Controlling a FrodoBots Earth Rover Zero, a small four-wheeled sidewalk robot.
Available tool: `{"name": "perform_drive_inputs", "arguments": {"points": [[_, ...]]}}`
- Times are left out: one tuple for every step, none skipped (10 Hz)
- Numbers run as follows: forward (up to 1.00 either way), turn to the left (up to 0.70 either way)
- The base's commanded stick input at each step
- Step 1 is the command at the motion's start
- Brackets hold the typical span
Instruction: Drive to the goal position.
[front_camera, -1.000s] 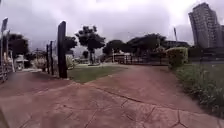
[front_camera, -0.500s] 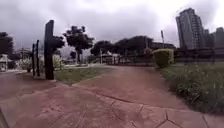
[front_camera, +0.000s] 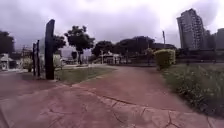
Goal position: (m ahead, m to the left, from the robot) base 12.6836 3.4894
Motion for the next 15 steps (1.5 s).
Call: {"name": "perform_drive_inputs", "arguments": {"points": [[0.85,0.00],[0.85,-0.17],[0.85,-0.34],[0.85,-0.34],[0.85,-0.30],[0.85,0.00],[0.85,0.00],[0.85,0.00],[0.85,0.00],[0.85,-0.03],[0.85,-0.29],[0.85,-0.34],[0.85,-0.22],[0.85,-0.06],[0.85,0.00]]}}
